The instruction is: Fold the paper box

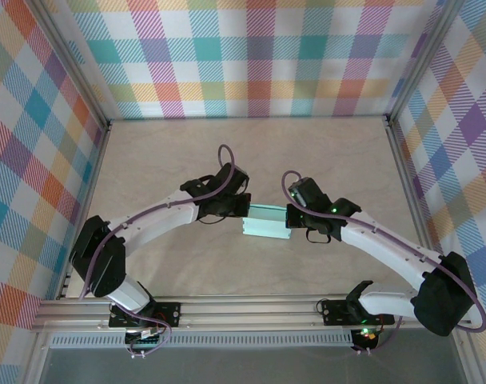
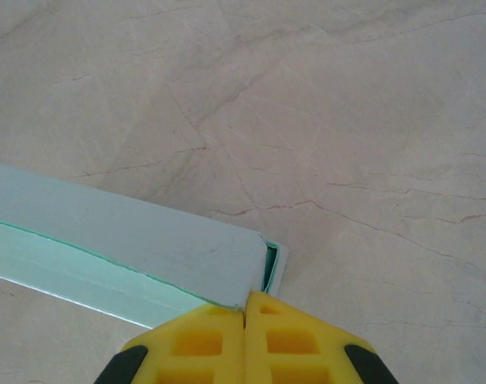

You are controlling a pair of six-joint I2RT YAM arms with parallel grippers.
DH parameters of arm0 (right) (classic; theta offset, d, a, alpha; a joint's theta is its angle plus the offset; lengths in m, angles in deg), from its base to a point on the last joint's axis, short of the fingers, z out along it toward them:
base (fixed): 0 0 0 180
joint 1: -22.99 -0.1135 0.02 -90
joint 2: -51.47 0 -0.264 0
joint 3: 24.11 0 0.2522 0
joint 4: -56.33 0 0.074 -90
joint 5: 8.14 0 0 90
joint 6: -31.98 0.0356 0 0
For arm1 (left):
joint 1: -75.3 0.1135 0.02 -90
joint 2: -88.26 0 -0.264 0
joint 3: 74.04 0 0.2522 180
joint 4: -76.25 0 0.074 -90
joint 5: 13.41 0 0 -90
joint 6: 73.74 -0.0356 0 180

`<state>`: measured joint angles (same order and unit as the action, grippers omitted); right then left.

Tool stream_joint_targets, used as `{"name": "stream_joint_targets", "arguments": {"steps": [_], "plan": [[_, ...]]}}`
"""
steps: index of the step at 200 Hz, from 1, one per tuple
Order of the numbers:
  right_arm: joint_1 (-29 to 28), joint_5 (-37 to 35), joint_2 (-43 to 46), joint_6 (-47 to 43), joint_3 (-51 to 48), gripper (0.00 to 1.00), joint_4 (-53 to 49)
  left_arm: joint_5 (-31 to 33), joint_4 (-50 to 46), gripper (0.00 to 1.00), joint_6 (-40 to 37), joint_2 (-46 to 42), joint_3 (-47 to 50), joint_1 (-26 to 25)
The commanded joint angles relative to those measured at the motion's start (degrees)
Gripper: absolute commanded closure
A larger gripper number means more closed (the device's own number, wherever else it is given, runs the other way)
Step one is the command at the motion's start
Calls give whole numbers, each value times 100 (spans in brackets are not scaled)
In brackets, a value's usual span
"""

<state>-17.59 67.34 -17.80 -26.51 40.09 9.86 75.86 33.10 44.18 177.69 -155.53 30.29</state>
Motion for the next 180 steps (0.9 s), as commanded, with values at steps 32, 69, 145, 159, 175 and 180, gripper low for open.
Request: {"name": "stream_joint_targets", "arguments": {"steps": [32,69,145,159,175,180], "plan": [[-64,327,70,92,-293,98,18,85,445,100,78,-267,763,-284],[-97,257,336,-48,-730,99,529,791,1214,100,-92,-580,1501,-607],[-475,-130,597,-388,-1833,99,1655,1699,2616,100,-1,-439,2514,-1105],[-485,-117,718,-444,-1853,97,1687,1706,2628,100,4,-354,2515,-1121],[-494,-129,947,-542,-1781,87,1647,1809,2511,100,-30,-338,2445,-1167],[-495,-122,1037,-584,-1759,84,1652,1832,2479,100,-55,-335,2420,-1172]]}}
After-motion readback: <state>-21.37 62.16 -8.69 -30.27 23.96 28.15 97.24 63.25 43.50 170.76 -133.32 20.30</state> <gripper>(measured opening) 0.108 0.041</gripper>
